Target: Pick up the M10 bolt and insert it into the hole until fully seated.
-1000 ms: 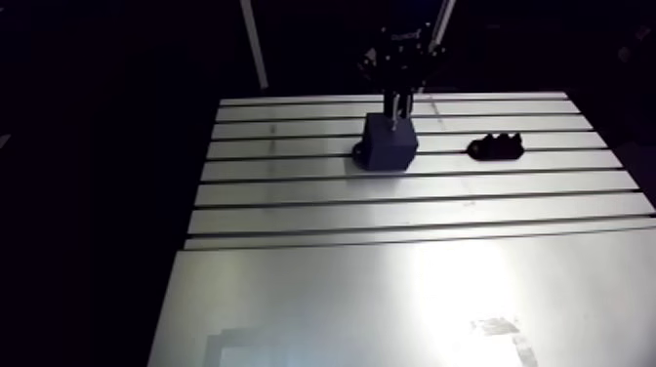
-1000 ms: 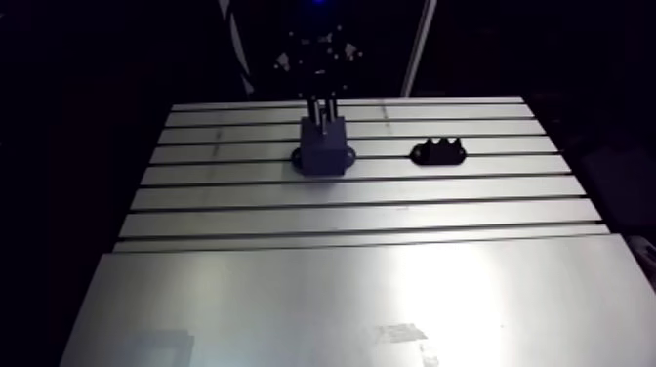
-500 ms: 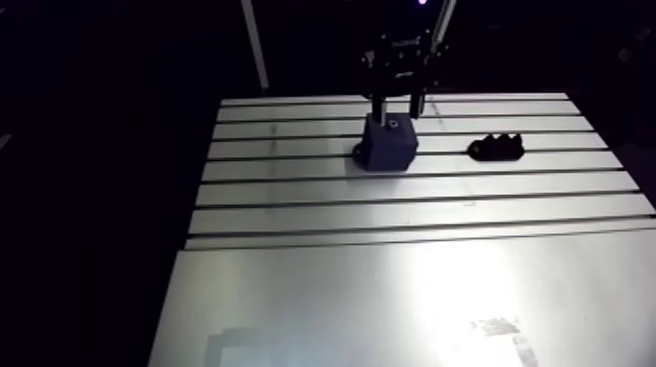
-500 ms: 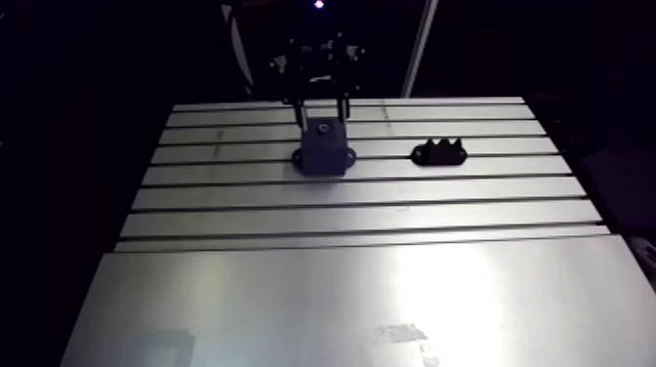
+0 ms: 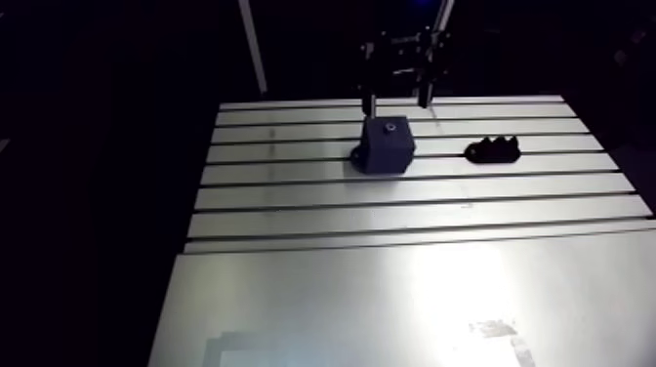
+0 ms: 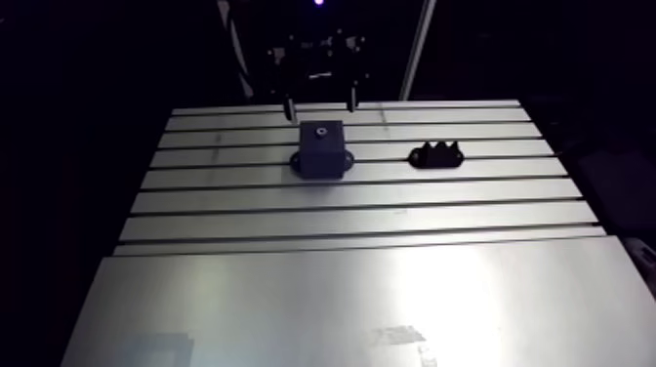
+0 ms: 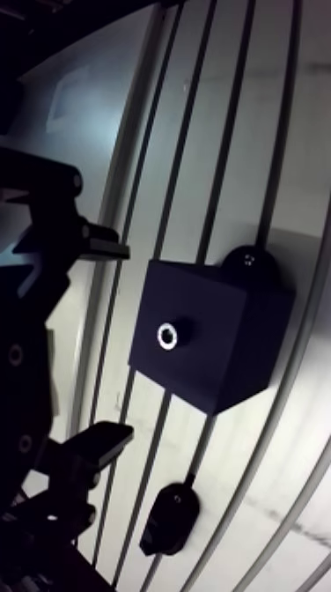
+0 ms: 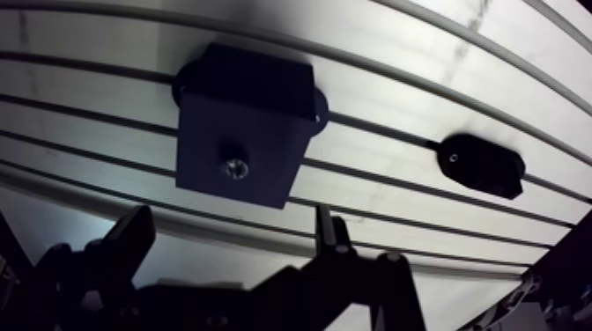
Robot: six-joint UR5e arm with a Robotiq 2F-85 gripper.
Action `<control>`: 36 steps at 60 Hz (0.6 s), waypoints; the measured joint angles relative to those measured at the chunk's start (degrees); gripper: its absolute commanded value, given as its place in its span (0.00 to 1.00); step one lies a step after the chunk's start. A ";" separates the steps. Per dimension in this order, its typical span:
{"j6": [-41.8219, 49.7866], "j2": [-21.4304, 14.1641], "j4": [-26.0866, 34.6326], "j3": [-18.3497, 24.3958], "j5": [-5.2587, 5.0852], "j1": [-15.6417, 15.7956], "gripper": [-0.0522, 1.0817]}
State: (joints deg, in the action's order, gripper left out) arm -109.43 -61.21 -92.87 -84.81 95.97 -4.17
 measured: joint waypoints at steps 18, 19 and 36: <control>-0.03 -3.06 2.56 2.89 -0.41 -0.17 0.05; -0.01 -3.26 2.80 3.09 -0.43 -0.17 0.05; 0.61 -6.56 6.63 6.00 -1.26 -0.36 0.05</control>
State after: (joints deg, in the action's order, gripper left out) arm -108.82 -67.76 -86.24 -78.81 94.71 -4.53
